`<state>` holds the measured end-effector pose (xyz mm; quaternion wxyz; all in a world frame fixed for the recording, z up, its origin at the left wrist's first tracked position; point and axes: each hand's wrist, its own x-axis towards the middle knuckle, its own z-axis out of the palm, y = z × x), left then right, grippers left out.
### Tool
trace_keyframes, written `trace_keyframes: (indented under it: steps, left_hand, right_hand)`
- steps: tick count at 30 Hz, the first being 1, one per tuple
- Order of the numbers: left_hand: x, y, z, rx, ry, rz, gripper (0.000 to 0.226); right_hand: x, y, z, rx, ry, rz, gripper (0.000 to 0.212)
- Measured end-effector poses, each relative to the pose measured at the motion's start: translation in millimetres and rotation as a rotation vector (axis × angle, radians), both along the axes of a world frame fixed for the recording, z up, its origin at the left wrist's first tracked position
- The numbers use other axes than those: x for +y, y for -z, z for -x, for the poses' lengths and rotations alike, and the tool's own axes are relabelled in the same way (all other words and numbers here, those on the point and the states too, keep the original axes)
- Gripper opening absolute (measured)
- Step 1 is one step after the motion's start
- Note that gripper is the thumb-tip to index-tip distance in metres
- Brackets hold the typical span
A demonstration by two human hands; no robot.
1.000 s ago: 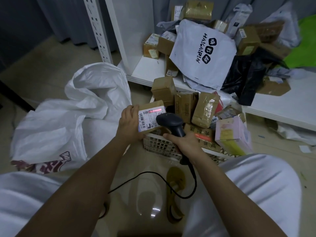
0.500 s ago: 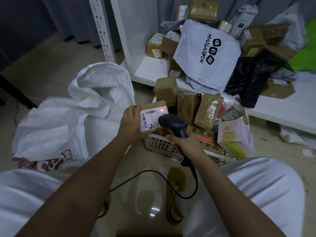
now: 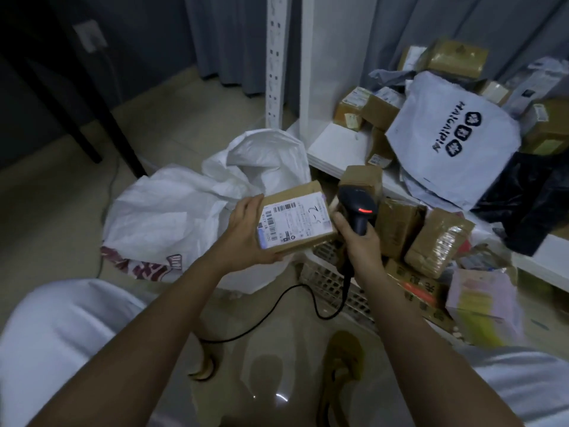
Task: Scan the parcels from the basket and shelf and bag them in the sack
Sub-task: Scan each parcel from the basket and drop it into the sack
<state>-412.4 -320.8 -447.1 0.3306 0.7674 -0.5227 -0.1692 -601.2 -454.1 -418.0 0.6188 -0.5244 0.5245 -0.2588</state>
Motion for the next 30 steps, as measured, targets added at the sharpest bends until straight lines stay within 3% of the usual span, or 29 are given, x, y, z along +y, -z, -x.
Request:
trace_keyframes:
  steps: [5, 9, 12, 15, 18, 21, 23, 26, 27, 28, 30]
  left_hand:
    - [36, 12, -33, 0.083, 0.017, -0.087, 0.129]
    - [47, 20, -45, 0.164, 0.017, -0.083, 0.129]
    - [41, 18, -50, 0.279, 0.035, -0.153, 0.133]
    - [16, 18, -60, 0.361, -0.221, -0.176, 0.095]
    - [-12, 33, -85, -0.1, -0.385, -0.289, 0.071]
    - [-33, 52, -105, -0.401, -0.243, -0.661, 0.072]
    - [-40, 58, -111, -0.512, -0.164, -0.808, 0.056]
    - [-36, 60, -121, -0.705, -0.22, -0.633, 0.021]
    - [-30, 61, -125, -0.737, -0.302, -0.535, 0.021]
    - [-26, 61, -130, -0.571, -0.366, -0.458, 0.027]
    - [-14, 52, -138, -0.031, -0.587, -0.235, 0.038]
  right_hand:
    - [6, 3, -35, 0.03, -0.307, -0.091, 0.022]
    - [4, 10, -50, 0.04, -0.34, -0.194, 0.02]
    - [2, 17, -57, 0.081, -0.274, -0.142, 0.015]
    - [1, 25, -56, 0.101, -0.159, -0.071, 0.021]
    - [-2, 28, -56, 0.144, -0.013, -0.005, 0.039]
    - [-5, 30, -62, 0.155, 0.085, 0.051, 0.055]
    - [-6, 31, -71, 0.139, 0.1, 0.064, 0.054]
    - [-5, 33, -85, 0.13, 0.078, 0.075, 0.052]
    - [-5, 36, -89, 0.135, 0.071, 0.082, 0.053]
    - [-5, 38, -93, 0.139, 0.065, 0.086, 0.052]
    - [-3, 41, -100, 0.134, 0.07, 0.091, 0.049]
